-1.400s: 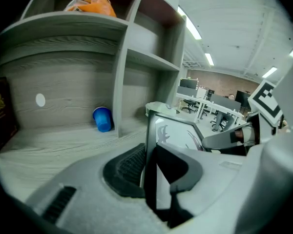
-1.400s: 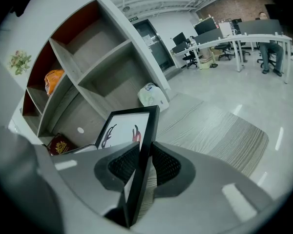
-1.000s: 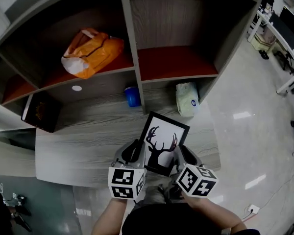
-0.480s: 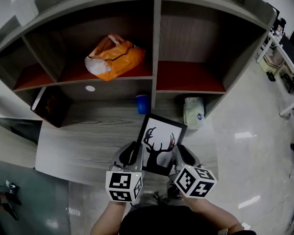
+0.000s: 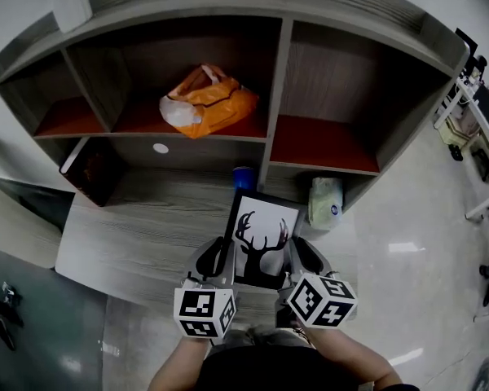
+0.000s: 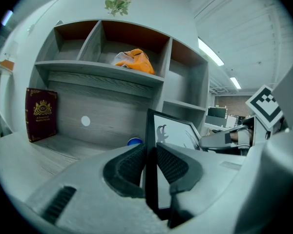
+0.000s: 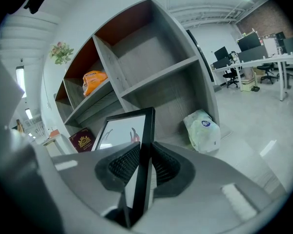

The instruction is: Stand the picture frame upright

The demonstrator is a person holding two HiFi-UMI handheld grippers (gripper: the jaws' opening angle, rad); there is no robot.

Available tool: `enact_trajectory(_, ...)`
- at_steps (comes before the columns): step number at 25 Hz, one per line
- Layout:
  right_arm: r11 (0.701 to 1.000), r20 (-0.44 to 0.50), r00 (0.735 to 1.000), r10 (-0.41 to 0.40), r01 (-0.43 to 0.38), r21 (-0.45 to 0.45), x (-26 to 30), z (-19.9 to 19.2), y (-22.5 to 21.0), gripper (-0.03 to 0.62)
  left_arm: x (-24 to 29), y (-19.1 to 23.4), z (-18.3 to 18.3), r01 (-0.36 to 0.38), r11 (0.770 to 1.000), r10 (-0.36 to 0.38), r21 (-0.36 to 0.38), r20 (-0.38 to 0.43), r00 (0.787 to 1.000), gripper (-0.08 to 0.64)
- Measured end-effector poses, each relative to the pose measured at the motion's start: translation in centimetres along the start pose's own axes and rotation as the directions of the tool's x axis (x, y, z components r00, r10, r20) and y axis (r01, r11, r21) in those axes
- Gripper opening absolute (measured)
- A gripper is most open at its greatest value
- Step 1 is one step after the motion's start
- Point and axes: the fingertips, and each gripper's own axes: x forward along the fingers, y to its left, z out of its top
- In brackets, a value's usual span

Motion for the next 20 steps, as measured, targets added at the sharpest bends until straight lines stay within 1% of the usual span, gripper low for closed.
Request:
enact_trajectory(7,0.998,0.023,0.999,0.04,-0.039,-0.055,0.9,1.7,0.6,0.067,0.2,0.3,0.1,-0.033,0.999,0.034,-0.042,0.039,0.999,0.067)
enact_trajectory(14,0.997,0.043,0.997,0.069,-0.067,-0.045,0.7,2.9,0.9,0.069,0.2,0.0,1.4,-0.041,0.997,0.046,-0.059,0.089,0.995,0.067)
enact_trajectory(20,0.996,0.078,0.994,0.081,-0.078,-0.038,0.0,4.1,1.0,0.069,0.2,-0.6,2.6,-0.028,0.998,0.036,-0.061,0.123,0.992,0.067)
